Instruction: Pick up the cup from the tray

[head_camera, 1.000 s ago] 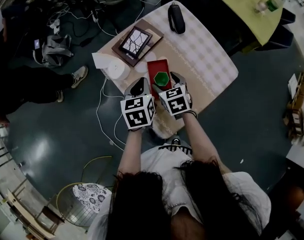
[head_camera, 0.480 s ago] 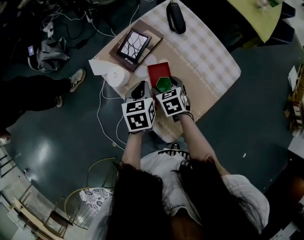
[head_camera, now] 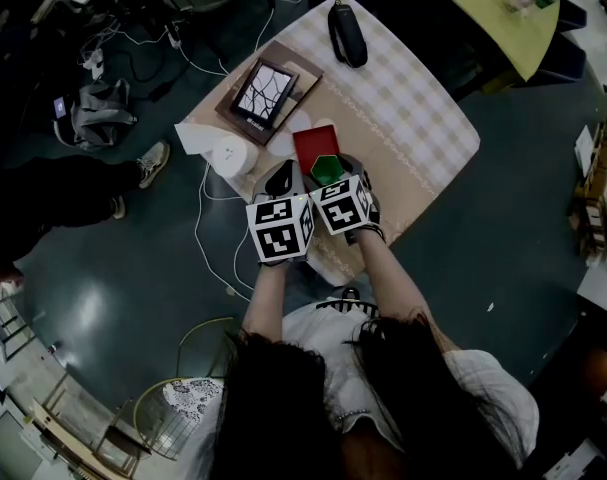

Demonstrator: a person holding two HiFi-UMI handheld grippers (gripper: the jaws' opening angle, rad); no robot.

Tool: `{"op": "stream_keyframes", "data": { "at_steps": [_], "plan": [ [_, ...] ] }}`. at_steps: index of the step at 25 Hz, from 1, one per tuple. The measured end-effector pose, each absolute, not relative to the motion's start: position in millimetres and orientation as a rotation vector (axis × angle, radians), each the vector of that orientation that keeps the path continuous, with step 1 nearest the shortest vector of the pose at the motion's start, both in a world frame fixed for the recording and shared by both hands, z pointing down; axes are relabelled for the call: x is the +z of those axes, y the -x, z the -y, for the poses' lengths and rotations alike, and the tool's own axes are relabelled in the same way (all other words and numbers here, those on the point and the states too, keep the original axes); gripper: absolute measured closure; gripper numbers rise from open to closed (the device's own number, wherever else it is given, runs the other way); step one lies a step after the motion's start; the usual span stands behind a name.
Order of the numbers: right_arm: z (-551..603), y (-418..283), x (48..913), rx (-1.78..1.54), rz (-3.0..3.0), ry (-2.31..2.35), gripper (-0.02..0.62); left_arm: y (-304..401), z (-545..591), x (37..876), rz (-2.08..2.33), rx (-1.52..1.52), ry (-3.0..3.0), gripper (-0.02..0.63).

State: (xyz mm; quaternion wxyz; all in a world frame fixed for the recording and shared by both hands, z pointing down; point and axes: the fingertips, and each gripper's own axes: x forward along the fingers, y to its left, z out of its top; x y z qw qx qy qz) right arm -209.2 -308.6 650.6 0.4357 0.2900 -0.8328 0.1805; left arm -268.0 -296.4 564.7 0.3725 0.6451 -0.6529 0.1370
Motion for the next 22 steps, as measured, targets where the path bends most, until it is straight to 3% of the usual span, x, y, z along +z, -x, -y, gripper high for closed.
{"op": "stream_keyframes", "data": {
  "at_steps": [22],
  "plan": [
    [331.9,87.7,646.8,0.543,2.002,-0.963,0.258,195.5,300.5,559.4,1.566,0.445,-1.803,0.597]
  ]
}}
